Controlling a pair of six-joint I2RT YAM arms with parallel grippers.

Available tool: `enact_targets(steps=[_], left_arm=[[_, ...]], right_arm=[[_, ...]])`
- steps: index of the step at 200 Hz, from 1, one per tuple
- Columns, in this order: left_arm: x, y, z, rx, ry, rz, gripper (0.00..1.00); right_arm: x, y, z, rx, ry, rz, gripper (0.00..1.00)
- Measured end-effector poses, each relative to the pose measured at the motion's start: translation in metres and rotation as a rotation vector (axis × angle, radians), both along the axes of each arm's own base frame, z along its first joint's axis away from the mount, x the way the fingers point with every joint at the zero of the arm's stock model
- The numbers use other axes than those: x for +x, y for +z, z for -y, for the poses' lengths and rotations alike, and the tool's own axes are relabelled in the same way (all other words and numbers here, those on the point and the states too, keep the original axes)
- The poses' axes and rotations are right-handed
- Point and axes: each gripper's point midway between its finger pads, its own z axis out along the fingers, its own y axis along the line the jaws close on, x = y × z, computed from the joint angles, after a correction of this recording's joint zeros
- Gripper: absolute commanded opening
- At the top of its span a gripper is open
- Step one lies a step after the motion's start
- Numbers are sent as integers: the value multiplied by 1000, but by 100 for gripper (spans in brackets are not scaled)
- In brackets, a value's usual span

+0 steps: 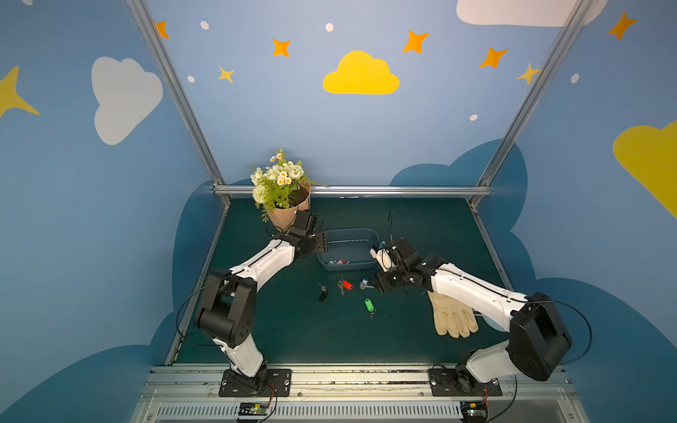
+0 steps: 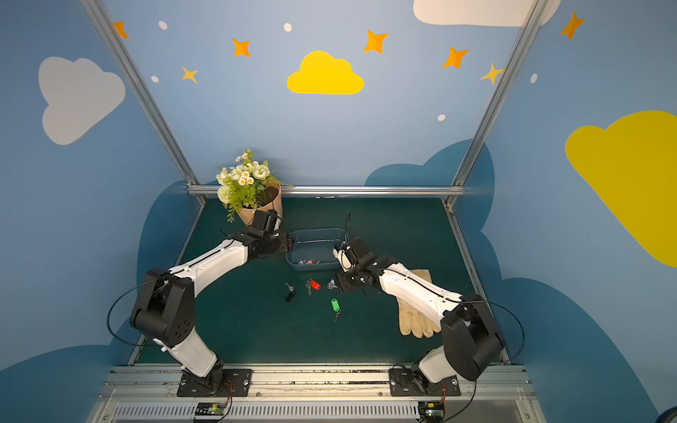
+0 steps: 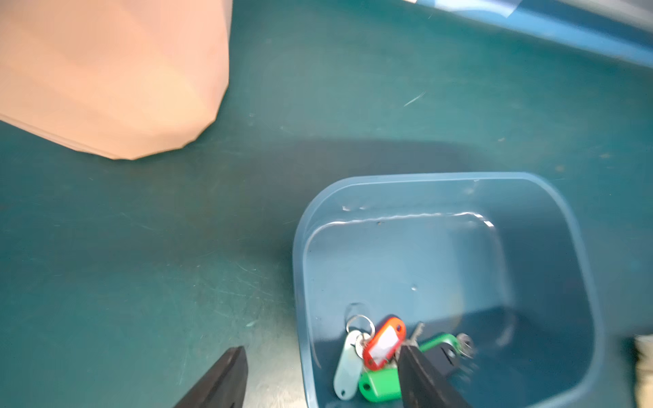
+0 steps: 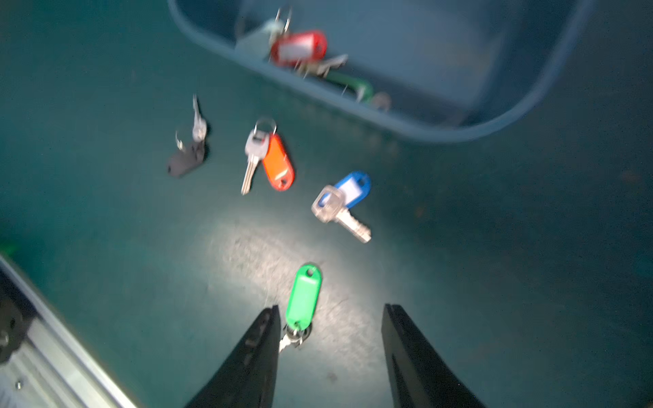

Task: Take the keys out of the storage box
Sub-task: Place the storage box at the center of the board, then pick up the storage box at the center of the board.

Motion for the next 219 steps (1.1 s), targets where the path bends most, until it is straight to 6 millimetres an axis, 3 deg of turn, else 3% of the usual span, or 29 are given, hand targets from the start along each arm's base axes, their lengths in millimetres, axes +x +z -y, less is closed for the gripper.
enact_targets(steps=[21, 36, 69, 89, 119, 153, 219], left_arm=[[-10, 9, -1, -18, -18, 25, 77], [-18, 11, -2, -26, -29, 38, 77], [-34, 14, -3, -50, -50, 61, 78], [-41, 15, -3, -64, -63, 72, 77], [-46, 17, 0, -86, -84, 89, 78], [-46, 20, 5, -106, -108, 101, 77], [-47, 28, 17, -159, -146, 105, 73]], right_arm=[[38, 22, 9, 13, -81, 54, 55], [66, 23, 8, 0, -119, 54, 53], [122, -14, -1, -60, -158, -22, 48], [141, -44, -4, -104, -161, -77, 43], [147, -73, -1, -158, -170, -139, 32], [150, -70, 0, -161, -188, -135, 2], [151, -68, 6, -147, -249, -69, 0]])
